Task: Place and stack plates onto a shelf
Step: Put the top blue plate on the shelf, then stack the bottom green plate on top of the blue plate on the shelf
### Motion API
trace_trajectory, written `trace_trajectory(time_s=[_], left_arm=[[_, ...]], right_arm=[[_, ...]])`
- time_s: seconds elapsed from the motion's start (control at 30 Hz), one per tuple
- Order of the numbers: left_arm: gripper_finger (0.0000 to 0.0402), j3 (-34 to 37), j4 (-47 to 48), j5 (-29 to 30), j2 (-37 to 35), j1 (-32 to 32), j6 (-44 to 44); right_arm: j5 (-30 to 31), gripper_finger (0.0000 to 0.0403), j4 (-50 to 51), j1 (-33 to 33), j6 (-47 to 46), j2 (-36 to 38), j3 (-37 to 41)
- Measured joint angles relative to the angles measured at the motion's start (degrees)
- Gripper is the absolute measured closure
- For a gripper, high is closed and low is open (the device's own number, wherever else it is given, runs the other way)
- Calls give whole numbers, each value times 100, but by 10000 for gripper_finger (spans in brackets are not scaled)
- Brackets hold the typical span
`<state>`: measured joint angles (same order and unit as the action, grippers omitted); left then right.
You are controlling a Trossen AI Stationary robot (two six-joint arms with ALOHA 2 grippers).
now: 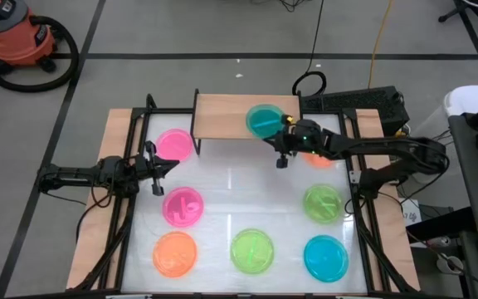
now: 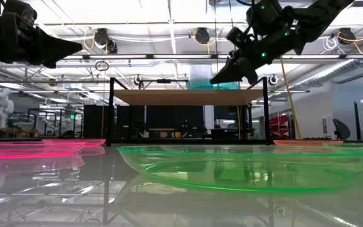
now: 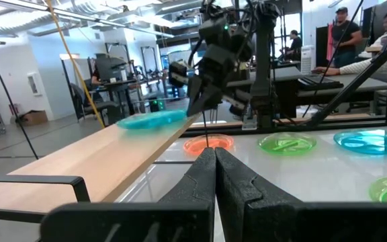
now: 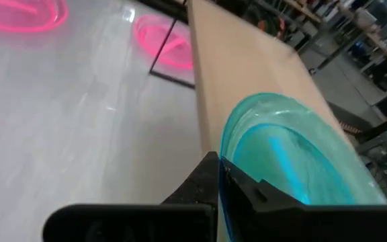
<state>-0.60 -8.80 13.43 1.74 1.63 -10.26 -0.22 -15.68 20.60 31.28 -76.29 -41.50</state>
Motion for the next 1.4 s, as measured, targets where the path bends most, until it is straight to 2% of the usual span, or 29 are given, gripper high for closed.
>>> trace_trajectory(time_s=[0.1, 0.33, 0.63, 1.07, 1.4], left_arm=[[398, 0, 0, -2, -1, 0, 0], [398, 0, 0, 0, 1, 0, 2], [398, 0, 0, 0, 0, 0, 0], [398, 0, 0, 0, 1, 0, 0], [398, 0, 0, 0, 1, 1, 1]], right_arm=[[48, 403, -19, 0, 23, -112, 0], [627, 403, 51, 0, -41, -98, -2], [620, 399, -31, 0, -40, -83, -2], [618, 302, -46, -13, -41, 28, 0], [596, 270, -31, -359, -205, 769, 0]])
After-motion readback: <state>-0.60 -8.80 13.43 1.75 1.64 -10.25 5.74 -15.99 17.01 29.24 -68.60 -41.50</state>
